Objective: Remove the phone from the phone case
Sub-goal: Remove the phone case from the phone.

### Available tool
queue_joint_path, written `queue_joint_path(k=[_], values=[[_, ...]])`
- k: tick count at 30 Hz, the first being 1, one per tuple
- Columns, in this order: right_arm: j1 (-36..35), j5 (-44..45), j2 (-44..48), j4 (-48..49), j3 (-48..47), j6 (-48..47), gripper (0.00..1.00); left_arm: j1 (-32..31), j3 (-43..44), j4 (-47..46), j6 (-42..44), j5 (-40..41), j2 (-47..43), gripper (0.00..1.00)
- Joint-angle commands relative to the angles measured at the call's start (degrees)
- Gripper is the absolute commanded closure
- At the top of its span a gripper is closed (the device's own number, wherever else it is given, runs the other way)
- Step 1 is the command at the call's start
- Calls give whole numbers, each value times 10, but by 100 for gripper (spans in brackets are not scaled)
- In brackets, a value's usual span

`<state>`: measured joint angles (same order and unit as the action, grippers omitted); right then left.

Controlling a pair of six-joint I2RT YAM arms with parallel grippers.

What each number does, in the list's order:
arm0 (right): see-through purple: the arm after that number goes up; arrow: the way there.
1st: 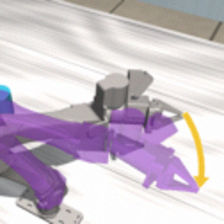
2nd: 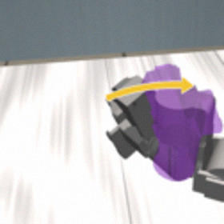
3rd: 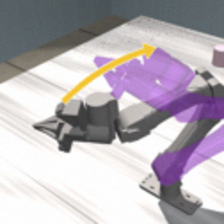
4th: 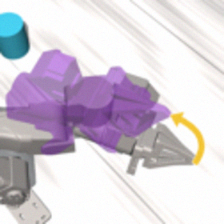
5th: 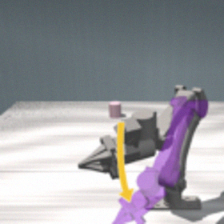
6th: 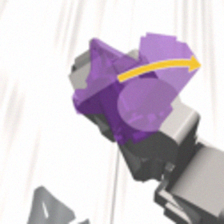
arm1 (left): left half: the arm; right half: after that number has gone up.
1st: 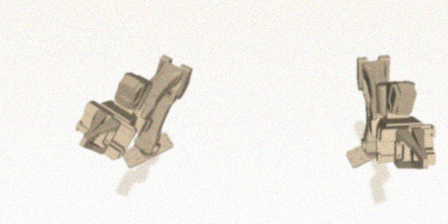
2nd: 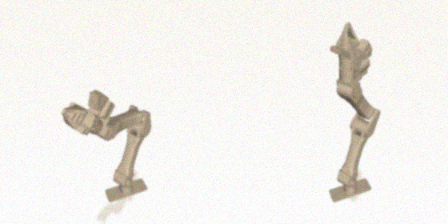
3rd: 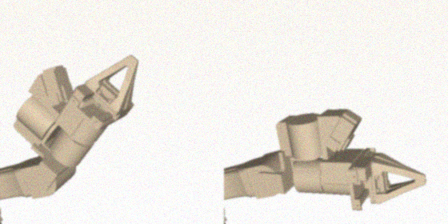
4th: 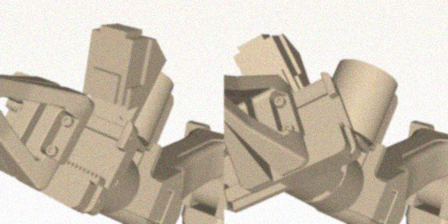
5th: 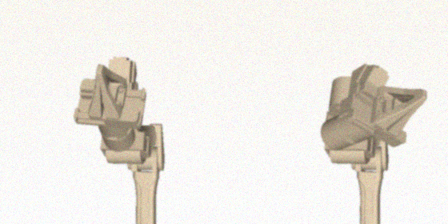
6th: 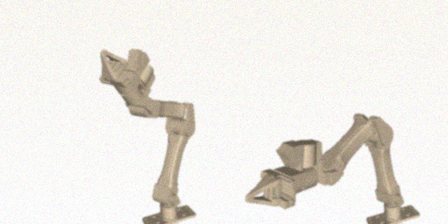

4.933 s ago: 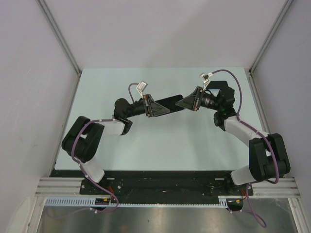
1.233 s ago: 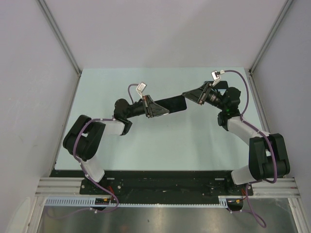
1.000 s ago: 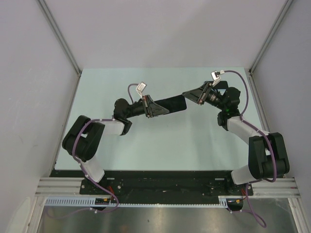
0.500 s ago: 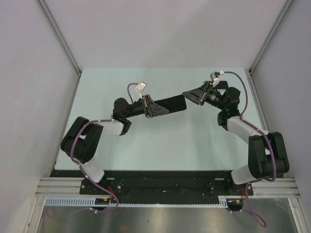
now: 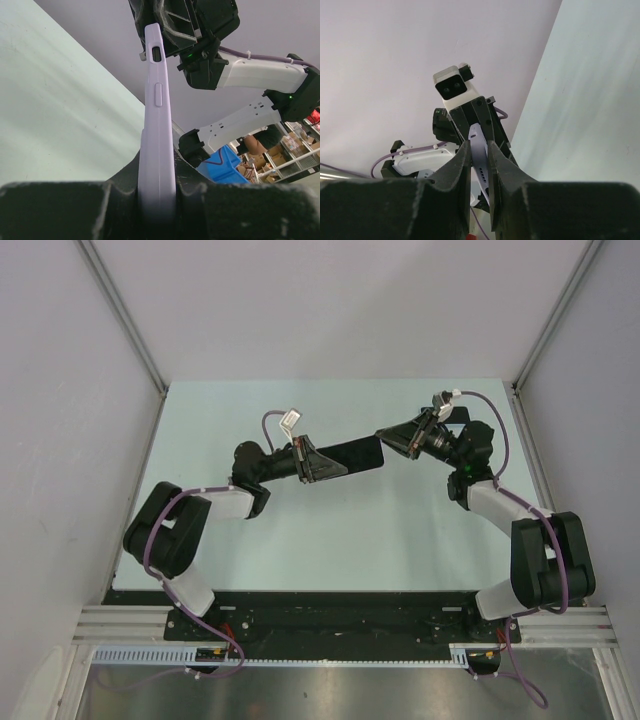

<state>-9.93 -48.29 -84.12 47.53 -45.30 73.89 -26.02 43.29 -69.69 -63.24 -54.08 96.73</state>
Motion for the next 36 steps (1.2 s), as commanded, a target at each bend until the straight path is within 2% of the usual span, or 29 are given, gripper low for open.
queue_joint_path(k=[1, 13, 26, 36], values=[[5, 66, -9, -3, 9, 28, 89, -31, 24, -264, 30, -87, -45, 100], [9, 103, -2, -42, 14, 40, 82, -40, 25, -264, 40, -99, -51, 100], [15, 112, -4, -59, 14, 62, 85, -52, 27, -264, 49, -116, -52, 100], [10, 121, 2, -58, 14, 21, 88, -53, 29, -264, 46, -114, -54, 100]])
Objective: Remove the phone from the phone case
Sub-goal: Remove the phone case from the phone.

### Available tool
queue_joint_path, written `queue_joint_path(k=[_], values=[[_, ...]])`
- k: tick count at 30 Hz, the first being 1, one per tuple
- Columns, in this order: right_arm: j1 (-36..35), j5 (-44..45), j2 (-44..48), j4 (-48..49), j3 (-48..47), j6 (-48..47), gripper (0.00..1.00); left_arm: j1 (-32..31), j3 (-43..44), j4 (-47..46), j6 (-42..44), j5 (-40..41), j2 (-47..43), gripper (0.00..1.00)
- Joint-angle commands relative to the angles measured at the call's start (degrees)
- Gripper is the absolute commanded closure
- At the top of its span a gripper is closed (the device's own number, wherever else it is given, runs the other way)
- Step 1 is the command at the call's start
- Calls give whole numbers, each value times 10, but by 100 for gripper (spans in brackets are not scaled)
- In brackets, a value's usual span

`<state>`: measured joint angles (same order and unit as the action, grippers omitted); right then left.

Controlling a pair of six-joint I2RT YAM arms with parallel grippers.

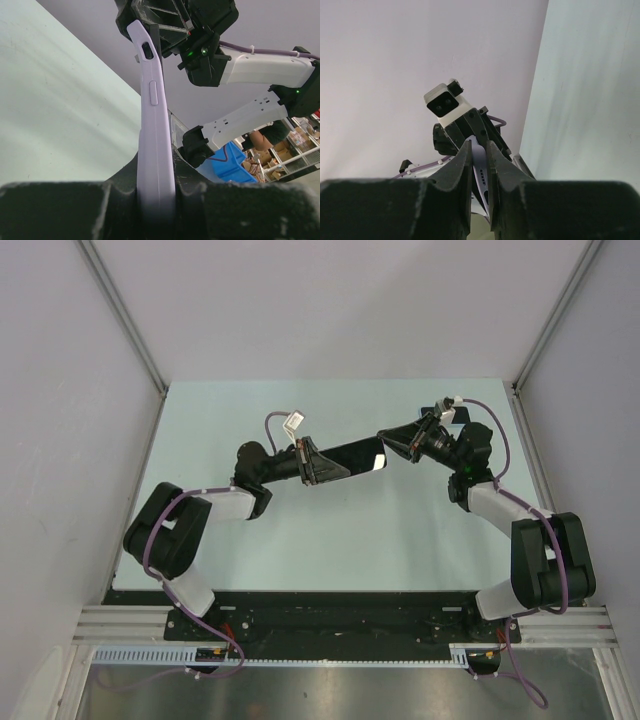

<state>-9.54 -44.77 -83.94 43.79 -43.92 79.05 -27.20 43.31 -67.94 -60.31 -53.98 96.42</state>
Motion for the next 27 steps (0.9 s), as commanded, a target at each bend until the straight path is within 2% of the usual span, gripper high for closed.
queue_joint_path(k=[1, 8, 9, 16, 18, 22, 27], values=[[7, 88, 2, -20, 0, -42, 88, -40, 29, -281, 16, -116, -52, 100], [38, 58, 33, 43, 0, -92, 81, -31, 30, -281, 5, -100, -45, 100], [47, 53, 39, 44, 0, -96, 78, -29, 30, -281, 2, -97, -40, 100], [72, 50, 66, 32, 0, -138, 73, -28, 28, -281, 1, -93, -40, 100], [77, 39, 69, 41, 0, -163, 69, -27, 28, -281, 3, -91, -44, 100], [84, -30, 72, 100, 0, -228, 64, -23, 27, -281, 1, -89, -48, 100], [84, -116, 76, 118, -6, -313, 61, -18, 27, -281, -2, -83, -48, 100]])
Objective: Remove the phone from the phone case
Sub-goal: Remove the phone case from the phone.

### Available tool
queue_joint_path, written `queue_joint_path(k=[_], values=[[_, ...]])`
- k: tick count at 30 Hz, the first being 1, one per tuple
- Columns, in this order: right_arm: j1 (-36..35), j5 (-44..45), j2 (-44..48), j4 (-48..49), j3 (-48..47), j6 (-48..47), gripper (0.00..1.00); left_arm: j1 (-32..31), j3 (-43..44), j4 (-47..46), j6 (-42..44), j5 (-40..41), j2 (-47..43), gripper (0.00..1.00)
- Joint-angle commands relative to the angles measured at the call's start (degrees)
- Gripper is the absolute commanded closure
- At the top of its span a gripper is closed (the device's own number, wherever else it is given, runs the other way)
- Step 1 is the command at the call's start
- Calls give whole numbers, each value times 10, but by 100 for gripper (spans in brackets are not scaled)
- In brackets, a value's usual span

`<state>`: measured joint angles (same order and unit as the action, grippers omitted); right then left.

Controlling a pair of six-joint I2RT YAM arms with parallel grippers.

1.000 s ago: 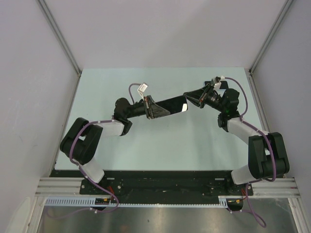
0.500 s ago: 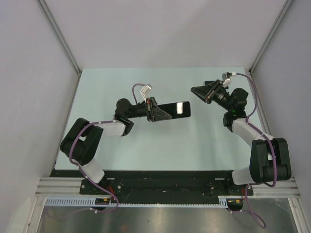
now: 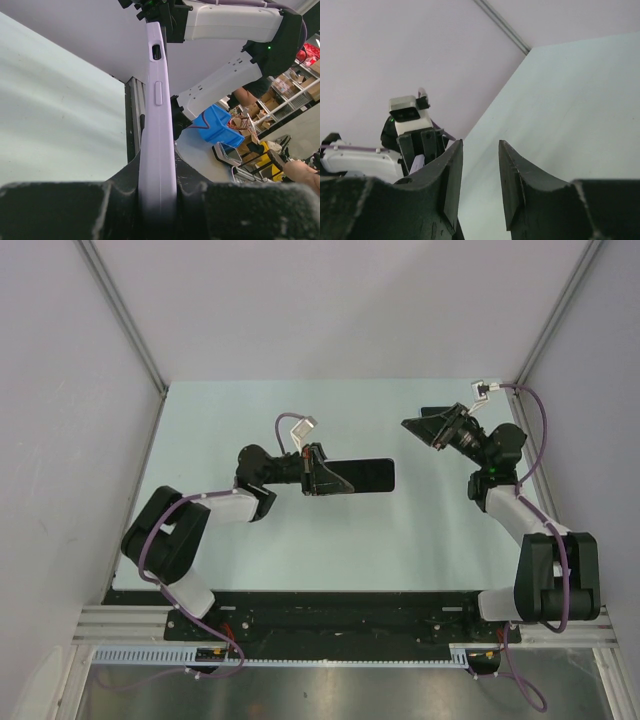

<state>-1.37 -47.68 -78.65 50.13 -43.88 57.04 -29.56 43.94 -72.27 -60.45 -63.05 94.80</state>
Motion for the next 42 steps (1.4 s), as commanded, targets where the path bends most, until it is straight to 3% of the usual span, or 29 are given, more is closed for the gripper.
queue_joint_path(k=[1, 10, 16, 19, 26, 31, 35, 42], values=[[1, -101, 23, 50, -14, -128, 61, 6, 20, -238, -3, 7, -30, 100], [3, -329, 24, -69, -40, -323, 59, 7, 20, -238, -4, 12, -31, 100], [9, -406, 11, -68, -47, -327, 52, 11, 18, -238, -2, 20, -30, 100], [24, -435, 3, -52, -47, -311, 47, 15, 18, -238, -3, 27, -29, 100], [20, -470, -24, 29, -46, -227, 48, 24, 16, -238, -7, 36, -23, 100], [1, -471, -51, 166, -46, -112, 50, 23, 16, -237, -10, 42, -16, 100], [-15, -471, -91, 336, -46, 51, 49, 29, 16, -237, -13, 50, -15, 100], [-23, -458, -78, 357, -45, 48, 48, 59, 14, -238, -25, 66, -24, 100]])
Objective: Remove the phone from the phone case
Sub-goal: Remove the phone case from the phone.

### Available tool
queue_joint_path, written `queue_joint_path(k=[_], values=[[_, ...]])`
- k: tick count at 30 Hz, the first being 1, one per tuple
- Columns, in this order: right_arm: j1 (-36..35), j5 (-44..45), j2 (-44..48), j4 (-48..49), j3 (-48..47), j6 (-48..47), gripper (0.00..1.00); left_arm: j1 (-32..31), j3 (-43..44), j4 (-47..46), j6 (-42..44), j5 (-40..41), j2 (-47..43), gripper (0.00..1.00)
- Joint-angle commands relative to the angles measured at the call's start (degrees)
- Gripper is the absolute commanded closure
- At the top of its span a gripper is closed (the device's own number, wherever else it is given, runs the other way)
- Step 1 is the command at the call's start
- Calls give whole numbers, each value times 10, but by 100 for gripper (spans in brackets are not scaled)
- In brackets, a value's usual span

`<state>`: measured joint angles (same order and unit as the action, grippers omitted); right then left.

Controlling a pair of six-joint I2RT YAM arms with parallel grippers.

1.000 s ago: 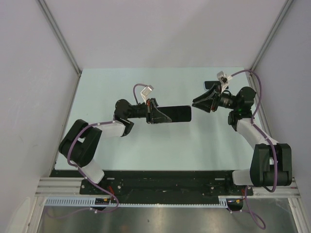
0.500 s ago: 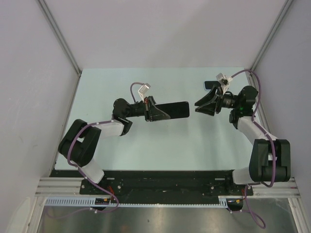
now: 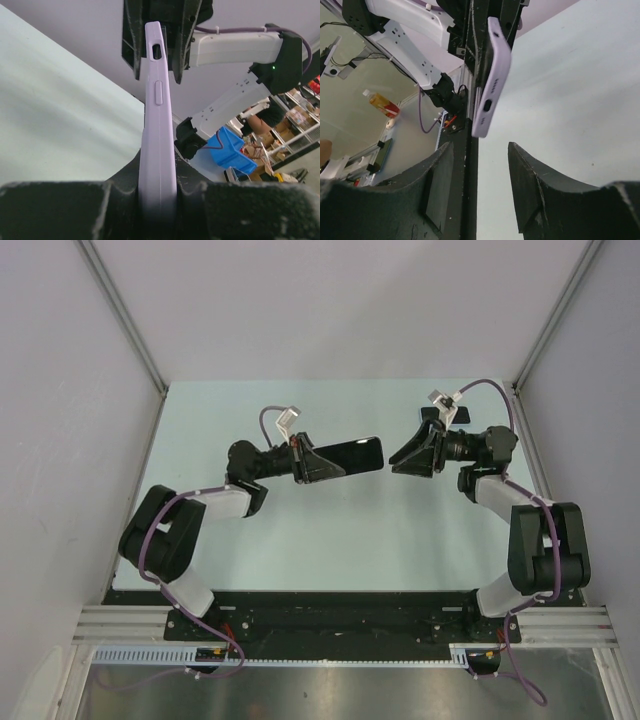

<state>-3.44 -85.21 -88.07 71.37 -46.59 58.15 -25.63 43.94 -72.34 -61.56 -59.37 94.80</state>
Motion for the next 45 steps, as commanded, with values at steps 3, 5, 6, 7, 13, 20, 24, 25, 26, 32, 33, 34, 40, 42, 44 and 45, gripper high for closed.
queue_joint_path(k=[3, 5, 6, 7, 13, 20, 24, 25, 26, 32, 33, 34, 40, 42, 44, 45], values=[[8, -38, 26, 97, -28, 21, 51, 28, 13, -236, -15, 29, -32, 100], [26, 9, 27, 38, -36, -4, 51, 31, 15, -237, -15, 26, -37, 100], [30, 22, 32, -30, -39, -24, 50, 32, 15, -237, -13, 27, -39, 100], [30, 35, 42, -74, -46, -86, 48, 32, 15, -236, -12, 26, -39, 100], [31, 243, 105, -539, -106, -422, 43, 36, 15, -236, -10, 26, -45, 100], [-2, 222, 99, -823, -154, -740, 40, 43, 13, -236, -2, 27, -42, 100], [-42, 273, 78, -968, -203, -881, 40, 45, 11, -236, 8, 26, -43, 100], [-44, 255, 75, -977, -206, -883, 40, 44, 11, -235, 10, 26, -43, 100], [-47, 248, 73, -991, -210, -884, 40, 44, 10, -235, 12, 26, -43, 100], [-75, 177, 73, -1040, -219, -928, 41, 44, 4, -226, 28, 21, -31, 100], [-76, 163, 73, -1035, -219, -922, 41, 44, 4, -223, 28, 19, -30, 100], [-76, 136, 70, -1028, -220, -899, 43, 44, 5, -222, 28, 18, -28, 100], [-88, 123, 59, -973, -220, -851, 50, 34, 9, -214, 27, 3, -11, 100], [-92, 123, 54, -974, -220, -851, 51, 25, 11, -208, 28, -3, -2, 100], [-96, 120, 48, -977, -219, -856, 50, 19, 14, -203, 28, -7, 6, 100], [-97, 120, 48, -978, -219, -857, 50, 13, 15, -200, 29, -8, 14, 100]])
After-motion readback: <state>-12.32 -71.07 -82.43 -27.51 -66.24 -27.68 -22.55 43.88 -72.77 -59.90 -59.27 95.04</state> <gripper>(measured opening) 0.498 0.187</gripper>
